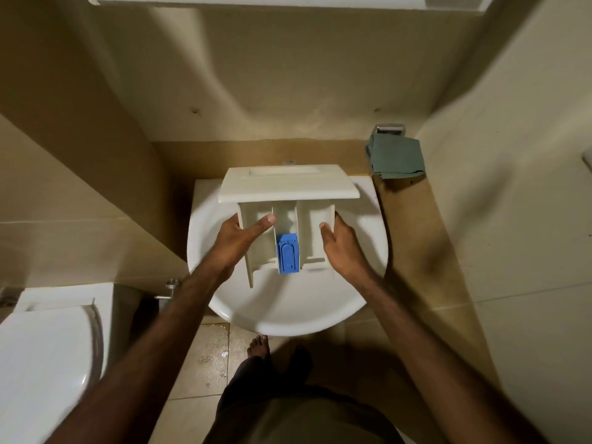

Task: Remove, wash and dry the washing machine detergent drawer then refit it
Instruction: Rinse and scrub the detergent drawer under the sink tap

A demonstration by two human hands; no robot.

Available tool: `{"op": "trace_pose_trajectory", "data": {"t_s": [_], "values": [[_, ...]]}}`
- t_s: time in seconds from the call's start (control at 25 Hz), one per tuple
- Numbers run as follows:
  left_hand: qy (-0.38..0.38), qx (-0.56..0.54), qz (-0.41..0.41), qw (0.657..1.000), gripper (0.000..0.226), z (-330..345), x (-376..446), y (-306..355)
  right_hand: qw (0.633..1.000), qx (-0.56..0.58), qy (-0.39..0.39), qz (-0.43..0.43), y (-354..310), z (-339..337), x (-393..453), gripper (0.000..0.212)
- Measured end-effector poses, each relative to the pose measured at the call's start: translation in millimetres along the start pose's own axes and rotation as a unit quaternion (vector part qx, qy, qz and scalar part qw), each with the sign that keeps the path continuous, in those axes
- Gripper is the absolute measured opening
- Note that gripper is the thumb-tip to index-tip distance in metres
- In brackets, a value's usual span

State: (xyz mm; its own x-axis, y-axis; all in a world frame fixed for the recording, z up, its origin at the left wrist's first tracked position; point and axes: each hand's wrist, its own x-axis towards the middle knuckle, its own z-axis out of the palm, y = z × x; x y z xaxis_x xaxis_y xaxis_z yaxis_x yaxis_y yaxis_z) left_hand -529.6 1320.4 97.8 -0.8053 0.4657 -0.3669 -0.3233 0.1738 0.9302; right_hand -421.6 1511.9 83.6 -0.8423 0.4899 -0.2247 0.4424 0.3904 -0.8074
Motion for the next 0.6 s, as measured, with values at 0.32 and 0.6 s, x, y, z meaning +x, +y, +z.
{"op": "trace_pose_trajectory", "data": {"t_s": [0.32, 0.6], "values": [[0.012, 0.006, 0.090, 0.996, 0.056, -10.4, 19.1, 61.8, 0.992, 0.051, 0.094, -0.066, -42.6, -22.0, 26.1, 0.036], [-0.015, 0.023, -0.018, 0.999, 0.048, -5.8, 5.1, 2.6, 1.000, -0.007, 0.005, 0.010, 3.2, 1.4, 4.2, 0.036]]}}
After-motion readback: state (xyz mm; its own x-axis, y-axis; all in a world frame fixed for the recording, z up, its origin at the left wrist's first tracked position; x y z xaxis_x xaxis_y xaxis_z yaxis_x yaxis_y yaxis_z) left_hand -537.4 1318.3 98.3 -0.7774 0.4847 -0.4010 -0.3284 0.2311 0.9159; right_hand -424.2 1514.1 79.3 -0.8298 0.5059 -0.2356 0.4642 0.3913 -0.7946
